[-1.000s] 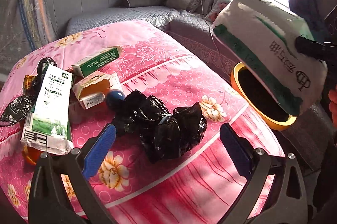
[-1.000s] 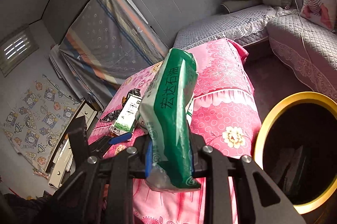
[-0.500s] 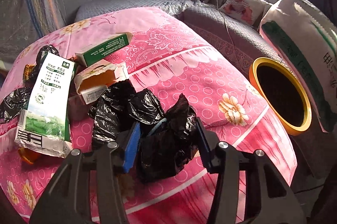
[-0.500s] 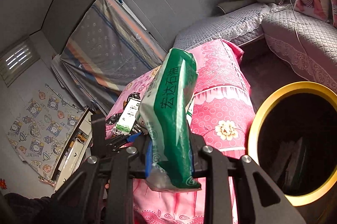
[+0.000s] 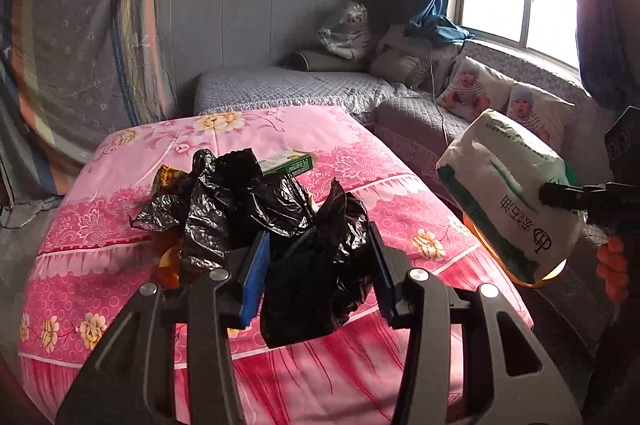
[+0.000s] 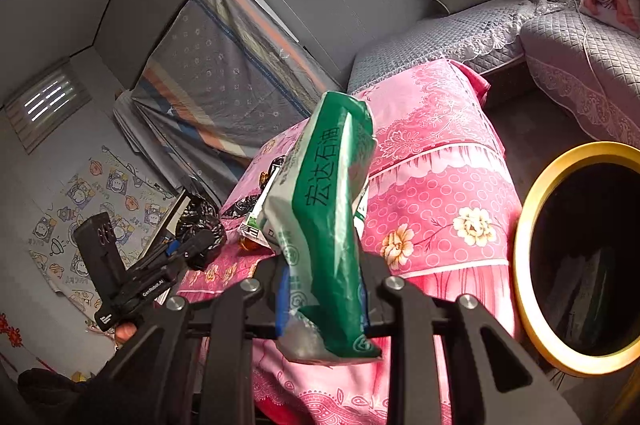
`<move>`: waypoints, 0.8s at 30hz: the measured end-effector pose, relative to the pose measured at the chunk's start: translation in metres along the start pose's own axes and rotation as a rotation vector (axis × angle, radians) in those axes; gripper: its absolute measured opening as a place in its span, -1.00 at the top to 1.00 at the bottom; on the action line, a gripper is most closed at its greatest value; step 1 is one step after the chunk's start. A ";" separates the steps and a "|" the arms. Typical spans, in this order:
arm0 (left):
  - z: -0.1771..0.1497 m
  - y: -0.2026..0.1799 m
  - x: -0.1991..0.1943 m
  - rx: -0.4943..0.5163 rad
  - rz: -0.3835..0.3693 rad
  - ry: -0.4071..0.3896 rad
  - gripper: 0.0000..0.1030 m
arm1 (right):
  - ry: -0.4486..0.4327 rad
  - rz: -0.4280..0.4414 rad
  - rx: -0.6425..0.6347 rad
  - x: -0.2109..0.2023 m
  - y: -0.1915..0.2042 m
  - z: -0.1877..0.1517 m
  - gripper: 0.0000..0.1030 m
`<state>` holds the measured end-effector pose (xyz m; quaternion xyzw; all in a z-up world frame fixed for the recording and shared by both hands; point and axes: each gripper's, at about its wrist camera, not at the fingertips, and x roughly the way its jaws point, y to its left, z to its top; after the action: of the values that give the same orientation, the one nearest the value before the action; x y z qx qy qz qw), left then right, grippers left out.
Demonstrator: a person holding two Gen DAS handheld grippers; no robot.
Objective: Collect trash
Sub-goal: 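Move both tools over the bin and release the tissue pack and black bags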
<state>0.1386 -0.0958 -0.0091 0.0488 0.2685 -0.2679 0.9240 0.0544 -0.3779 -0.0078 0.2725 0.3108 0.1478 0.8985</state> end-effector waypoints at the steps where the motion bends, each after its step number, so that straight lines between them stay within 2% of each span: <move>1: 0.002 -0.003 -0.005 0.000 0.003 -0.017 0.16 | 0.006 0.006 0.002 0.002 0.001 0.000 0.55; 4: 0.009 -0.010 -0.014 0.001 0.012 -0.044 0.16 | 0.016 0.003 -0.002 0.005 0.004 0.002 0.55; 12: 0.021 -0.033 -0.016 0.021 -0.024 -0.067 0.16 | -0.007 -0.043 0.007 0.001 -0.001 0.012 0.55; 24: 0.036 -0.070 -0.002 0.082 -0.084 -0.072 0.16 | -0.154 -0.224 0.050 -0.043 -0.043 0.024 0.55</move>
<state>0.1176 -0.1628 0.0263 0.0656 0.2257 -0.3188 0.9182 0.0409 -0.4411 0.0039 0.2688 0.2728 0.0175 0.9236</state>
